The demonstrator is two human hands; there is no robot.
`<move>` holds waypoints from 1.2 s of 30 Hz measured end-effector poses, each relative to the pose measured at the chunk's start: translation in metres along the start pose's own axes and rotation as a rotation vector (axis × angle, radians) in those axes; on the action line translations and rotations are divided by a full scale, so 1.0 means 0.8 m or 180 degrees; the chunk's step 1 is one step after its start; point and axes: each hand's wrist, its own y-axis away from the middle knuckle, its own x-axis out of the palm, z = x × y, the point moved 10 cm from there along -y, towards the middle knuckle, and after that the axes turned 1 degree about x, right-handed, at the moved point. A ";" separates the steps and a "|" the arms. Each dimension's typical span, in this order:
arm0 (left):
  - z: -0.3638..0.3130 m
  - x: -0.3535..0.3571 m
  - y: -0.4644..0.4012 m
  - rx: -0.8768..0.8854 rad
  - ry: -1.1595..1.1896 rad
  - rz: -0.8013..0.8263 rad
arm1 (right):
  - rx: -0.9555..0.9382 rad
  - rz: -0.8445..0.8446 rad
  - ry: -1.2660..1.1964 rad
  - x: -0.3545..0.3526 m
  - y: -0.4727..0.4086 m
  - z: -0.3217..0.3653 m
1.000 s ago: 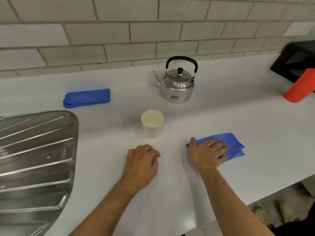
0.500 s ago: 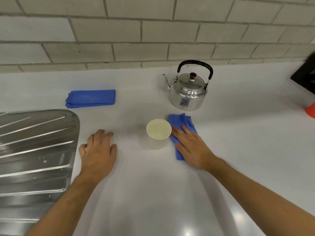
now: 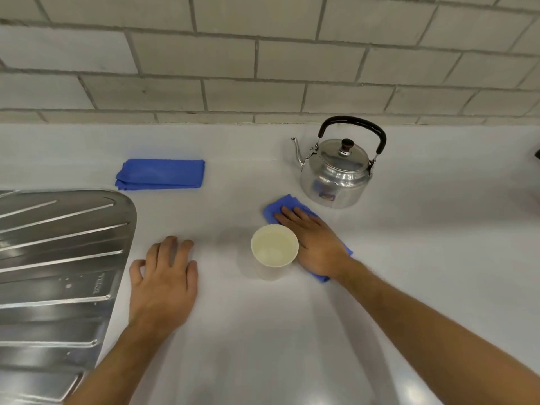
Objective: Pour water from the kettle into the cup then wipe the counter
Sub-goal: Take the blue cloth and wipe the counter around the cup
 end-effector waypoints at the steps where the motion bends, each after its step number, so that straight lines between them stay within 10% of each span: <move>1: 0.001 0.001 0.000 -0.0005 -0.0021 -0.0004 | -0.0130 0.0073 -0.0044 -0.001 -0.010 -0.005; 7: 0.003 0.004 -0.002 -0.0034 -0.0081 -0.0078 | 0.0265 -0.0234 0.0264 -0.011 -0.095 -0.002; 13: 0.006 0.006 -0.001 -0.0127 -0.0081 -0.0017 | -0.1434 0.0190 0.0211 0.002 -0.099 0.035; 23: 0.006 0.003 -0.003 -0.0183 -0.0012 0.0019 | 0.0232 -0.0221 0.0275 -0.005 -0.212 0.002; 27: 0.008 0.005 -0.002 -0.0145 -0.0030 0.0006 | -0.0927 -0.0172 0.0409 -0.008 -0.172 0.038; 33: 0.008 0.000 -0.003 -0.0215 0.0225 0.0083 | -0.1568 0.0789 -0.0806 -0.006 -0.074 0.049; 36: -0.001 -0.008 -0.030 -0.0264 0.0699 0.0043 | -0.0843 -0.0170 -0.1659 -0.058 -0.051 0.017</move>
